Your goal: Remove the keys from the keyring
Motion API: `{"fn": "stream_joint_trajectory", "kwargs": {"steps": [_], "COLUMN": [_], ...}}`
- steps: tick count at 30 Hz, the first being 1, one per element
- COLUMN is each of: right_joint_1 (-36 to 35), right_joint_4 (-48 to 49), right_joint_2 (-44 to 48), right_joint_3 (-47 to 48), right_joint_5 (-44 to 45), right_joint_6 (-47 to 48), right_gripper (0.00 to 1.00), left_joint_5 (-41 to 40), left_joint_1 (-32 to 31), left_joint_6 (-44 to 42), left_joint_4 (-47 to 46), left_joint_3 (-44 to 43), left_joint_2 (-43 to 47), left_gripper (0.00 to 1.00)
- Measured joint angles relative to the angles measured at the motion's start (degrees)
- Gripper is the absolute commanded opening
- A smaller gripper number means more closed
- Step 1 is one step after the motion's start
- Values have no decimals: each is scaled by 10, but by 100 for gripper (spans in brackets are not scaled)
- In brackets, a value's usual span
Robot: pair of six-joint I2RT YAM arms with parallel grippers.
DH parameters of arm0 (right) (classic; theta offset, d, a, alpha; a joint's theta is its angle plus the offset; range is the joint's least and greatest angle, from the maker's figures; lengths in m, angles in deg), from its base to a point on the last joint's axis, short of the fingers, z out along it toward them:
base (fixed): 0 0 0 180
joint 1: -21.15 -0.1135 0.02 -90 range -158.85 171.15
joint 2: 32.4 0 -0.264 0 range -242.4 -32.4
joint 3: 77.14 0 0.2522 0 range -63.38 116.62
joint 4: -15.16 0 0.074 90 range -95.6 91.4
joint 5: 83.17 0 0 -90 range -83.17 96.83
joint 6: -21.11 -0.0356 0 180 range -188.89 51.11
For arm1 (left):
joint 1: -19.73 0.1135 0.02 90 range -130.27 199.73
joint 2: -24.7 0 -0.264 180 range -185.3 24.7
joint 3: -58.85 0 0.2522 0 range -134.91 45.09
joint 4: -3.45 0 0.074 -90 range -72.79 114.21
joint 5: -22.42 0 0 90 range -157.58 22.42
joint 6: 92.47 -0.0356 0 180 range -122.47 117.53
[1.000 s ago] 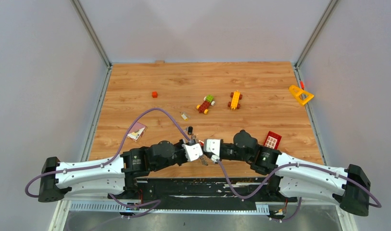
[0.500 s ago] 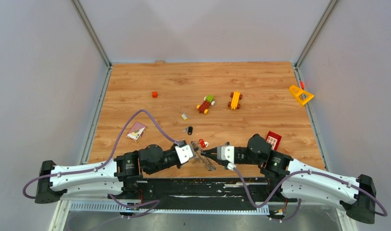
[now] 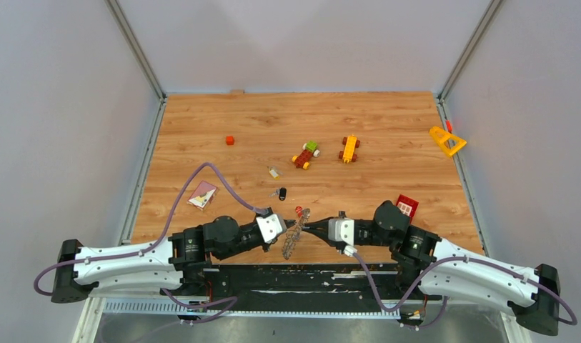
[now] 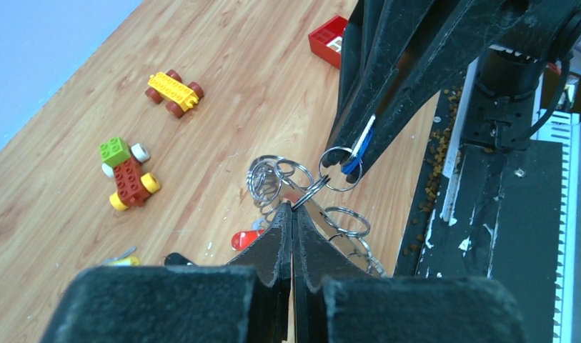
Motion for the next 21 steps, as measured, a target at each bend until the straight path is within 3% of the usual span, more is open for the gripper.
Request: {"fn": "stream_joint_trajectory", "kwargs": {"steps": [12, 21], "right_joint_1": [-1, -2], "right_joint_4": [17, 43], "right_joint_2": [6, -34], "right_joint_3": [-8, -6], "right_joint_5": [30, 45], "right_joint_6": [-12, -22], "right_gripper": [0, 0], "left_joint_5": [29, 31], "left_joint_1": [1, 3], "left_joint_6": [12, 10], "left_joint_4": [-73, -67], "left_joint_3": [57, 56], "left_joint_2": [32, 13], "left_gripper": [0, 0]}}
